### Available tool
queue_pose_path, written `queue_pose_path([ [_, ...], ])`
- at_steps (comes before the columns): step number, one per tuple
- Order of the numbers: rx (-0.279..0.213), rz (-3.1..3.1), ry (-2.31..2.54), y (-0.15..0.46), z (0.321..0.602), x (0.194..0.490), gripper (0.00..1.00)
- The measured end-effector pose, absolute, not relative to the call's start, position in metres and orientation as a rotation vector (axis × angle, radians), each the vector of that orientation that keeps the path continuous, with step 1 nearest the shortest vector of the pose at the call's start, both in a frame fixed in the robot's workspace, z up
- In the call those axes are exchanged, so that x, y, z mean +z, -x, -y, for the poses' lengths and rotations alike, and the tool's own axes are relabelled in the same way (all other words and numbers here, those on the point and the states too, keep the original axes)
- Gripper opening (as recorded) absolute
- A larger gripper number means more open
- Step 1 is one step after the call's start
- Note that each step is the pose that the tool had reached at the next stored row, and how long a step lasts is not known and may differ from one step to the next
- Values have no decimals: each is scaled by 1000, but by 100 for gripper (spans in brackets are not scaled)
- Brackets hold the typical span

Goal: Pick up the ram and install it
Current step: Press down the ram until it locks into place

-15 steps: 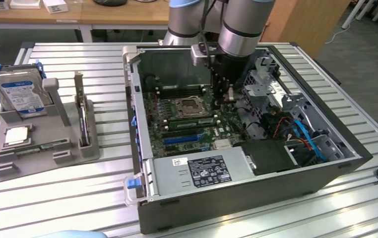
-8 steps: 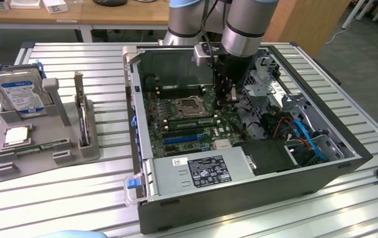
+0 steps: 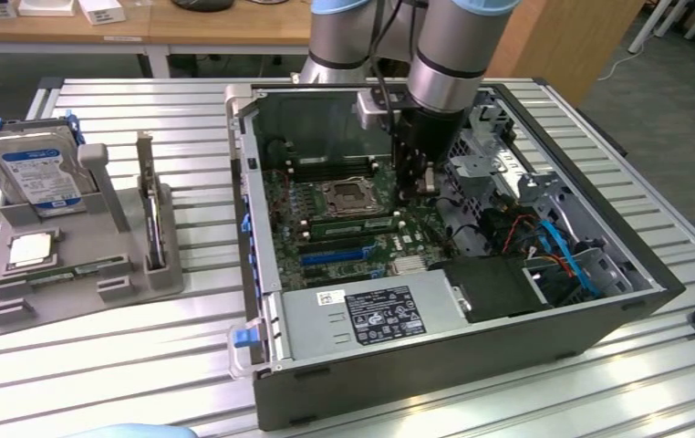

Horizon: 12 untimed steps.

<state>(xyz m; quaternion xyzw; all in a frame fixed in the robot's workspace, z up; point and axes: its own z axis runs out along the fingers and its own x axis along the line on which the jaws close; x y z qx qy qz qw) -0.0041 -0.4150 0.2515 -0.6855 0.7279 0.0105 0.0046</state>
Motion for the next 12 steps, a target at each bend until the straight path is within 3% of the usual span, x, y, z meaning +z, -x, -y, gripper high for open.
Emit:
queue_pose_path([
  [12, 33, -2280, 2148, 4, 417, 241, 10],
])
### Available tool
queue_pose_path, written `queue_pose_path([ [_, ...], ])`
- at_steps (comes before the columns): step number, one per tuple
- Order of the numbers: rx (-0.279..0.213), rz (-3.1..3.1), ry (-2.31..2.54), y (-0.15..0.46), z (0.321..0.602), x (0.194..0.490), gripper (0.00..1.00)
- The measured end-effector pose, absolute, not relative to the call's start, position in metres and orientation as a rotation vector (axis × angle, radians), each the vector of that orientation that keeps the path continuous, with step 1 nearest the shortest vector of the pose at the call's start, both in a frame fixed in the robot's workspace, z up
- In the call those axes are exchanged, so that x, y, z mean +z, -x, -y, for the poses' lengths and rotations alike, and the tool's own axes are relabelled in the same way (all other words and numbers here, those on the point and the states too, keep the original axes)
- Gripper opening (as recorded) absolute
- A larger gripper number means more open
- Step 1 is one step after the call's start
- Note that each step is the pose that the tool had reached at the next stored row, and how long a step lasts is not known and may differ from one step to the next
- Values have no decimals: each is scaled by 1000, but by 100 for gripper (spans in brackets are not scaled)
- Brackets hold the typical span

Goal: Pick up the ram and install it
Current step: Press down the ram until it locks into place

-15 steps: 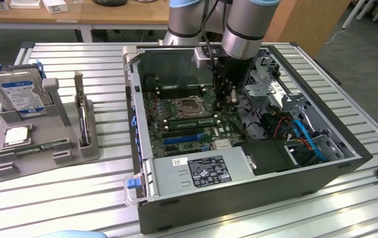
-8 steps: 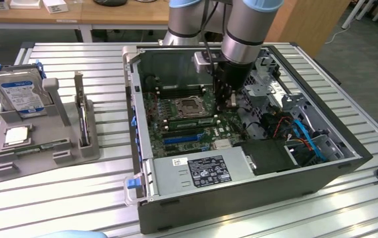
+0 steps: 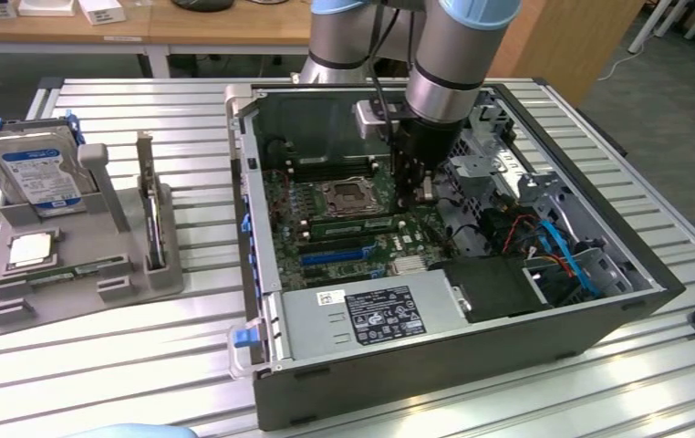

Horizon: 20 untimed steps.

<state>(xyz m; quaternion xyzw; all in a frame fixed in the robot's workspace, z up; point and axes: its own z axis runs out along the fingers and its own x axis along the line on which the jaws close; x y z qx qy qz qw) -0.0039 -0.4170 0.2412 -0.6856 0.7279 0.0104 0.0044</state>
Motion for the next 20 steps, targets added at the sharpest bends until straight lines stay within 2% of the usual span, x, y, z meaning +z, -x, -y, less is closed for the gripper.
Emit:
queue_pose_path([
  [9, 63, -2291, 2158, 4, 415, 234, 10],
  [20, 77, -2296, 2164, 4, 410, 223, 10],
])
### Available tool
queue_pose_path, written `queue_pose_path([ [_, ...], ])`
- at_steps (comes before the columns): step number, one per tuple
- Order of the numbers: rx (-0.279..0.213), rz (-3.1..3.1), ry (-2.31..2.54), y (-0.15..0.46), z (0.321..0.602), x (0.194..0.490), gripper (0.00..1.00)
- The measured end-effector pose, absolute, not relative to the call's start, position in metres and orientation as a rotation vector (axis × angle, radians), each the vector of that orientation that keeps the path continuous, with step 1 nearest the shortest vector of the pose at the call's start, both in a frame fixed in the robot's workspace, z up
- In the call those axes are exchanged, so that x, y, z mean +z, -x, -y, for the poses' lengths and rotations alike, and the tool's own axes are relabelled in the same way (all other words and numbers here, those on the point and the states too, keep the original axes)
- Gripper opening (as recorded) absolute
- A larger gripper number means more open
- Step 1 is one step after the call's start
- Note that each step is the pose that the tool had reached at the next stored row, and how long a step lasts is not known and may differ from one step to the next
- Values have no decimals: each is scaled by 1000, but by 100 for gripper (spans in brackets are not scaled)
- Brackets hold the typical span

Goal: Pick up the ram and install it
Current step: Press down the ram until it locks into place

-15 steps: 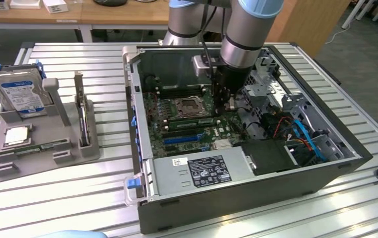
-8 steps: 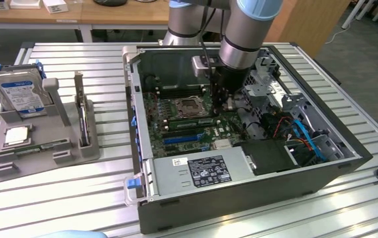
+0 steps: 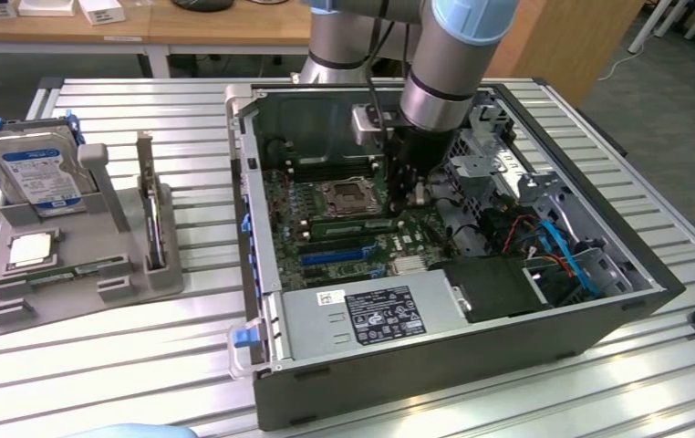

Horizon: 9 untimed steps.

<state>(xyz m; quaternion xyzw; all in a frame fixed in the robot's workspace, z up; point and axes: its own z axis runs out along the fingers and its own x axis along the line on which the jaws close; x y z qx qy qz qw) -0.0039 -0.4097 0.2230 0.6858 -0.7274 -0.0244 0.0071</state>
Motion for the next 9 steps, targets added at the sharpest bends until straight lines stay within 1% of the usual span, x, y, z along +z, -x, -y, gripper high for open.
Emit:
queue_pose_path([
  [9, -106, 2261, -2130, 1, 410, 220, 10],
])
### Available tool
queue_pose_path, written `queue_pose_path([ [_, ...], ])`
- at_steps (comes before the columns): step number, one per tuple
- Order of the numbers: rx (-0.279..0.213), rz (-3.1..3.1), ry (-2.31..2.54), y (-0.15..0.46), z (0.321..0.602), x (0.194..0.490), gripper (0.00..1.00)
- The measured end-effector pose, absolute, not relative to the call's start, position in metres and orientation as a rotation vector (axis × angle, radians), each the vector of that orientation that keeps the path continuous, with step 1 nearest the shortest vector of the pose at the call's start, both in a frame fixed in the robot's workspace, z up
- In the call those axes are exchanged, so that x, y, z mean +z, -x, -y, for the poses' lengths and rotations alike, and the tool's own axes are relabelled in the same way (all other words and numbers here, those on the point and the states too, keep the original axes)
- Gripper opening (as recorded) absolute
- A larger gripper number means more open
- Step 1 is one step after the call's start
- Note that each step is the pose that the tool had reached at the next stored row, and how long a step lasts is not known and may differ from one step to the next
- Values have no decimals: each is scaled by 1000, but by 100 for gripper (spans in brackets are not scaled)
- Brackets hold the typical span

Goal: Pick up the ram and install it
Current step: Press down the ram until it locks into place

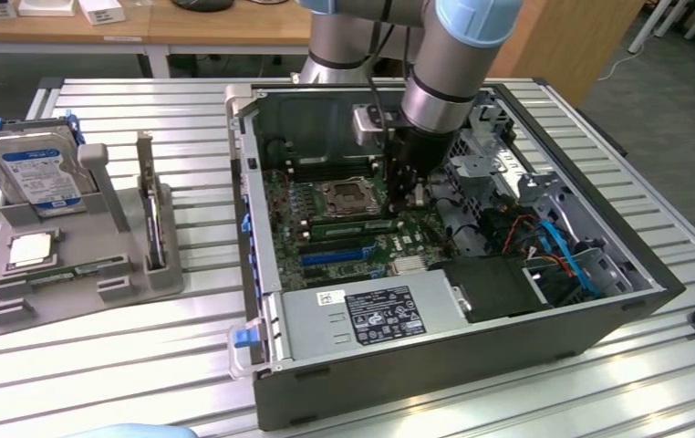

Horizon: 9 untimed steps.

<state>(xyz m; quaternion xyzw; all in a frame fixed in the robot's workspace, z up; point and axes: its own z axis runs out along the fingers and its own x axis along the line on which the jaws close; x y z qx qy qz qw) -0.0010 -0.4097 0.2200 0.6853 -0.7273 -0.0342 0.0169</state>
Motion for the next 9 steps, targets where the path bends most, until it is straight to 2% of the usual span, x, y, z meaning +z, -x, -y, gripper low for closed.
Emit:
queue_pose_path([
  [9, -134, 2247, -2116, -1, 410, 229, 10],
])
